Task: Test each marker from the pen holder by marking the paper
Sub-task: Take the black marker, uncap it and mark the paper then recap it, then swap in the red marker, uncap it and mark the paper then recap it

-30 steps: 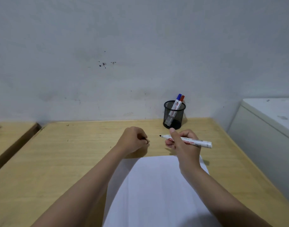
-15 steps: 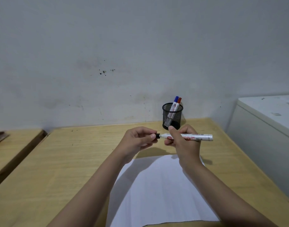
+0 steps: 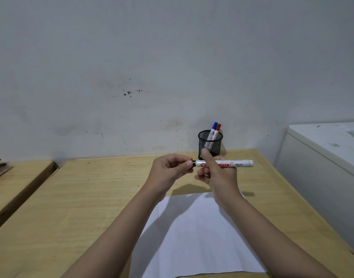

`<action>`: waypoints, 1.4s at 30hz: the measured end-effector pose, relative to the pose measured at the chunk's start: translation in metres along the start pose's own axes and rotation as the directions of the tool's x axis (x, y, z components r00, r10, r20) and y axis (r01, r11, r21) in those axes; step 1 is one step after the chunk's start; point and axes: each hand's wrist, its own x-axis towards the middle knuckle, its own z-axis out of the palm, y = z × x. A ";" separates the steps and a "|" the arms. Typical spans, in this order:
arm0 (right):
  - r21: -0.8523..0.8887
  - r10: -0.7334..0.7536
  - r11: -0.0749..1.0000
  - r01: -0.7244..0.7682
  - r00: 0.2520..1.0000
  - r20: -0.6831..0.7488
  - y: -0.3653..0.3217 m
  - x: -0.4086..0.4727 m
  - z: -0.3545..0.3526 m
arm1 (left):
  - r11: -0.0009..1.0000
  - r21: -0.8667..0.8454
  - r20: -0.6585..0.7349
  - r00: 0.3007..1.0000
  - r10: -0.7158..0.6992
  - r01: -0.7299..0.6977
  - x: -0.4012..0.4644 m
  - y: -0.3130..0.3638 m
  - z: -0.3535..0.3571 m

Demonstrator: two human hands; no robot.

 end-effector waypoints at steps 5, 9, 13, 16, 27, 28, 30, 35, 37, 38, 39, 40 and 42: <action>-0.521 -0.024 0.851 0.072 0.995 0.097 -0.009 0.006 -0.006 | 0.991 0.111 -0.162 0.983 0.089 -0.072 0.015 0.010 -0.010; -0.679 -0.473 0.401 0.614 0.774 0.420 -0.023 0.027 -0.016 | 0.953 0.284 -0.125 0.981 0.150 -0.109 0.027 0.020 -0.008; -0.650 -0.432 0.241 0.720 0.680 0.593 -0.035 0.050 -0.019 | 0.928 0.334 -0.072 0.977 0.199 -0.164 0.048 0.033 0.001; -0.613 -0.517 0.165 0.773 0.597 0.614 -0.049 0.070 -0.020 | 0.917 0.350 -0.075 0.970 0.232 -0.192 0.072 0.041 0.007; -0.708 -0.670 0.403 0.579 0.714 0.202 -0.076 0.172 -0.021 | 0.627 0.761 -0.030 0.956 0.291 -0.167 0.161 -0.041 0.041; -0.727 -0.650 0.410 0.551 0.735 0.192 -0.071 0.178 -0.023 | 0.613 0.773 -0.028 0.957 0.288 -0.162 0.164 -0.046 0.042; -0.765 -0.588 0.431 0.478 0.792 0.163 -0.061 0.187 -0.028 | 0.599 0.788 -0.038 0.959 0.280 -0.144 0.169 -0.054 0.044; -0.875 -0.399 0.377 0.303 0.906 0.142 -0.035 0.202 -0.038 | 0.675 0.726 -0.109 0.946 0.306 -0.135 0.171 -0.061 0.045; -0.906 -0.331 0.335 0.257 0.933 0.142 -0.027 0.205 -0.039 | 0.695 0.706 -0.126 0.943 0.308 -0.132 0.171 -0.062 0.045; -0.919 -0.306 0.312 0.243 0.941 0.145 -0.024 0.206 -0.039 | 0.704 0.698 -0.135 0.941 0.310 -0.132 0.171 -0.063 0.045; -0.930 -0.293 0.286 0.232 0.945 0.145 -0.022 0.206 -0.038 | 0.712 0.691 -0.144 0.940 0.310 -0.129 0.170 -0.064 0.045; -0.941 -0.291 0.255 0.223 0.946 0.145 -0.021 0.207 -0.037 | 0.718 0.685 -0.153 0.938 0.312 -0.127 0.170 -0.064 0.045; -0.967 -0.309 0.152 0.206 0.939 0.151 -0.020 0.209 -0.034 | 0.725 0.676 -0.163 0.935 0.315 -0.127 0.170 -0.066 0.045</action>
